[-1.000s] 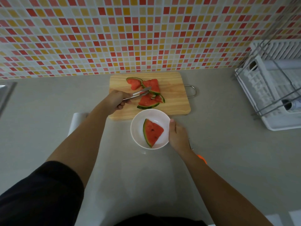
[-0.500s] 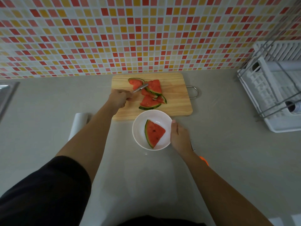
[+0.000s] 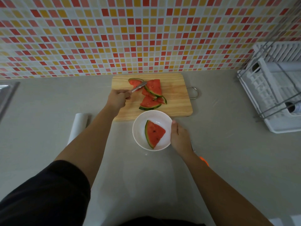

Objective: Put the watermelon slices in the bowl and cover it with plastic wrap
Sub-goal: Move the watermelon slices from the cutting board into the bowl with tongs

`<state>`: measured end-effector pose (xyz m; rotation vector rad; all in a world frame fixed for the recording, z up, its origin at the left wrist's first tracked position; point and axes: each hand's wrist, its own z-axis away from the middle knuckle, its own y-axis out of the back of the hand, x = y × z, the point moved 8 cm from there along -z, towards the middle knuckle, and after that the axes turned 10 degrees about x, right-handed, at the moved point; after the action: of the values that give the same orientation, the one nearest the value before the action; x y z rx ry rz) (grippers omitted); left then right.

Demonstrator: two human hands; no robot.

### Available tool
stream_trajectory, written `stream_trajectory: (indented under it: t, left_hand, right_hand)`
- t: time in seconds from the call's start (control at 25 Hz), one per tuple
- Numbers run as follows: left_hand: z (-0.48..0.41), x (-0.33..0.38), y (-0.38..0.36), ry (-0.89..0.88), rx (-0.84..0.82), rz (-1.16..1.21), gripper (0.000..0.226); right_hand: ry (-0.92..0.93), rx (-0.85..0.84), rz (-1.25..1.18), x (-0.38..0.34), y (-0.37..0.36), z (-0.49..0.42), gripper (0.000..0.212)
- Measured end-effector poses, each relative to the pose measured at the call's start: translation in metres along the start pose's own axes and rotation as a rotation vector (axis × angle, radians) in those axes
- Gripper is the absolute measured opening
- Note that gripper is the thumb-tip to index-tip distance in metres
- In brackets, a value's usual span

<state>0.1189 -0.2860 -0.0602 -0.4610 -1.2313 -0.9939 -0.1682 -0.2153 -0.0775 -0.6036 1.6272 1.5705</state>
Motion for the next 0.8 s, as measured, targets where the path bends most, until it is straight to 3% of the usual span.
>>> stream_trajectory:
  t: [0.36, 0.64, 0.8]
  left_hand:
    - [0.006, -0.042, 0.043, 0.143, 0.058, 0.072, 0.014]
    - [0.023, -0.050, 0.031, 0.220, -0.099, 0.179, 0.015]
    - [0.021, -0.036, 0.024, 0.170, -0.043, 0.041, 0.015]
  right_hand:
    - [-0.003, -0.005, 0.040, 0.001, 0.000, 0.000, 0.050]
    - [-0.011, 0.012, 0.067, 0.005, 0.000, -0.002, 0.048]
    - [-0.018, 0.015, 0.070, 0.007, -0.002, -0.003, 0.047]
